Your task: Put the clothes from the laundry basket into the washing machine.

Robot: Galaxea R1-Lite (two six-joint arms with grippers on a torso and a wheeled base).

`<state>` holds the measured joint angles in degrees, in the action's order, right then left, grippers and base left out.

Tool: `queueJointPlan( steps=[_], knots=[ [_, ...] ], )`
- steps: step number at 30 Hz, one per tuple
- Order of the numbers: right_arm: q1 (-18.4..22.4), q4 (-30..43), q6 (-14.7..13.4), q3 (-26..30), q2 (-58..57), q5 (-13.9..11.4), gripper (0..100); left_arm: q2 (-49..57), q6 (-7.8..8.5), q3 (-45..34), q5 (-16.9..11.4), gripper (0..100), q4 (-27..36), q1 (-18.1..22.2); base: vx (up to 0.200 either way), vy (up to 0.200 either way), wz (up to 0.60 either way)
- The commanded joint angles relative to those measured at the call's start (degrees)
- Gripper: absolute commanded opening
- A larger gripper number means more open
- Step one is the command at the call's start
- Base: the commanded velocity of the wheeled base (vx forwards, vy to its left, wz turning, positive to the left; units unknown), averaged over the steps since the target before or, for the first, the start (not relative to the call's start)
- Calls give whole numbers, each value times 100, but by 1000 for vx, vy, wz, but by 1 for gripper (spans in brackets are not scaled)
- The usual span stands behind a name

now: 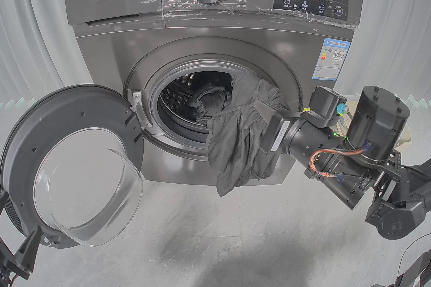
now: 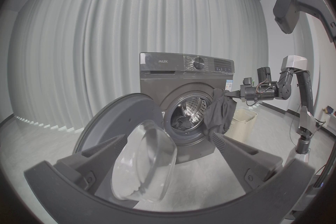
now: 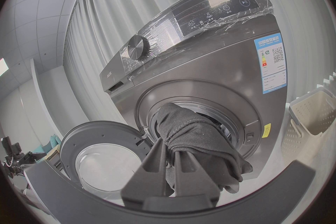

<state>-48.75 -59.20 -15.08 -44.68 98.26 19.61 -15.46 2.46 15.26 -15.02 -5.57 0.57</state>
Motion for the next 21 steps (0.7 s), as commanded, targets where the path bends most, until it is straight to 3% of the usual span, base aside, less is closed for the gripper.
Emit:
queueJointPlan(
  steps=[1,5,8,9,10,12,21],
  knots=[
    [-20,-4,-180,-691,519,42,0,-2884,343,82,-590,100,-1614,-101,0,0,0],
    [-12,-22,-188,-806,625,60,0,-4053,299,73,-511,100,-2765,-752,0,0,0],
    [-38,-57,-188,-806,686,113,0,-4686,228,82,-265,100,-3038,-1499,0,0,0],
    [-38,-66,-188,-806,686,113,0,-4721,228,82,-256,100,-3046,-1525,0,0,0],
    [-38,-153,-180,-806,721,130,0,-5099,202,117,-124,100,-3205,-1877,0,0,0],
    [-29,-206,-180,-797,748,130,0,-5512,202,196,-98,100,-3486,-2158,0,0,0],
    [-29,-233,-171,-762,712,122,0,-7199,237,741,-177,100,-4795,-2580,0,0,0]
  ],
)
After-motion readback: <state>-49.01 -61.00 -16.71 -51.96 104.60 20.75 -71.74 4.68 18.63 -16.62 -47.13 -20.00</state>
